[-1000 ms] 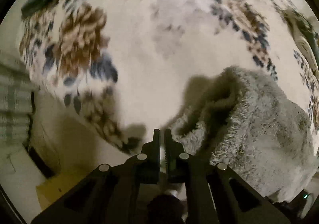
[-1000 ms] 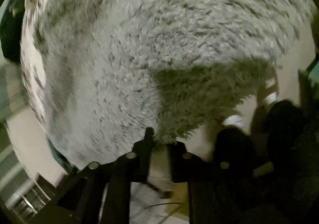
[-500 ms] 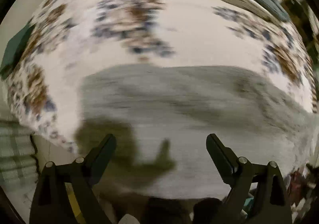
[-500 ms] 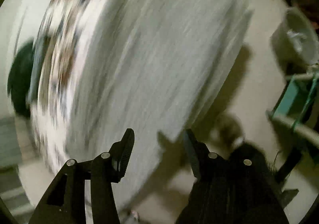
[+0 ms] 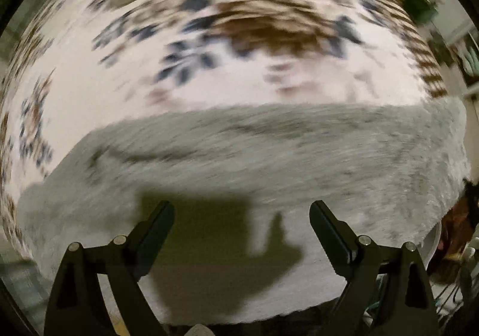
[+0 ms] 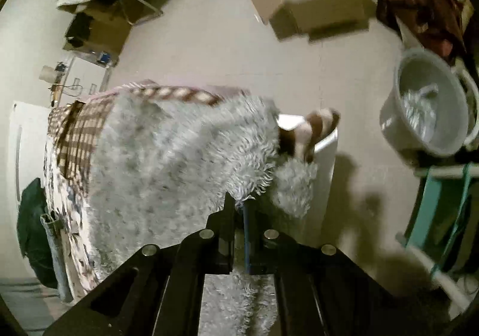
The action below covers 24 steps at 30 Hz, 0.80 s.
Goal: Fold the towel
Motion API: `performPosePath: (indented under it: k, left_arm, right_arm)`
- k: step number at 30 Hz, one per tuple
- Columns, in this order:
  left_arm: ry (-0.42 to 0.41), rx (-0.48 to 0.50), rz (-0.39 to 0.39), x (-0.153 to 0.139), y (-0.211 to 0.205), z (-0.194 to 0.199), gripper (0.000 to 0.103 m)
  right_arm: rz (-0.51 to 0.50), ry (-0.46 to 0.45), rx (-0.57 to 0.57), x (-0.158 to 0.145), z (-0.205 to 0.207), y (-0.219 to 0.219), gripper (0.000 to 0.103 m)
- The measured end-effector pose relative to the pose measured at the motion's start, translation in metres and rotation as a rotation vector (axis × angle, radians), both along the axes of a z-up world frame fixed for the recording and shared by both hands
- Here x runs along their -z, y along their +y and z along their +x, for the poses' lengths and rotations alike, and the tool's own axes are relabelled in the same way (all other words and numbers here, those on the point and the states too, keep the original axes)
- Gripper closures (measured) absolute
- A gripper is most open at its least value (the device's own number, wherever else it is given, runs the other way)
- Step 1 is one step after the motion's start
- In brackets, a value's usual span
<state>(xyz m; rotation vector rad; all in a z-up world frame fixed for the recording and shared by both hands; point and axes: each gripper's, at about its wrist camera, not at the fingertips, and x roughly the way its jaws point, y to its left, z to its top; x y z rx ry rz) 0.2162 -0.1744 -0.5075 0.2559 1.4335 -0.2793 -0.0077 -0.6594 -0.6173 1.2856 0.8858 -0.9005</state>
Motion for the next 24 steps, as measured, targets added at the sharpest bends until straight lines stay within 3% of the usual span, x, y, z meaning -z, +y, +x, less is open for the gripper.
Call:
performPosePath:
  k: [6,9,12,13,14,16,20,24]
  left_arm:
    - [-0.005,0.112,0.028,0.009,-0.052,0.003,0.011]
    - [0.003,0.140,0.051,0.020,-0.067,0.007,0.011]
    - [0.024,0.148,0.068,0.030,-0.073,0.012,0.011]
    - [0.035,0.148,0.068,0.031,-0.075,0.010,0.011]
    - [0.041,0.147,0.057,0.028,-0.078,0.009,0.011]
    - [0.028,0.154,0.038,0.019,-0.084,0.010,0.011]
    - [0.030,0.212,-0.012,0.010,-0.122,-0.001,0.011]
    - [0.048,0.267,0.002,0.030,-0.154,-0.009,0.011]
  right_arm:
    - [-0.031,0.004,-0.006,-0.047,-0.020,0.030,0.099]
    - [0.002,0.046,-0.011,-0.039,-0.029,0.031,0.099]
    - [0.105,-0.016,-0.007,-0.014,-0.039,0.026,0.097]
    - [0.149,-0.039,-0.006,-0.006,-0.042,0.024,0.089]
    - [0.168,-0.047,-0.002,-0.001,-0.046,0.023,0.068]
    - [0.156,-0.087,0.025,0.003,-0.060,0.022,0.046]
    - [0.174,-0.149,0.000,0.028,-0.070,0.025,0.041]
    - [0.226,-0.348,0.001,0.066,-0.062,0.025,0.040]
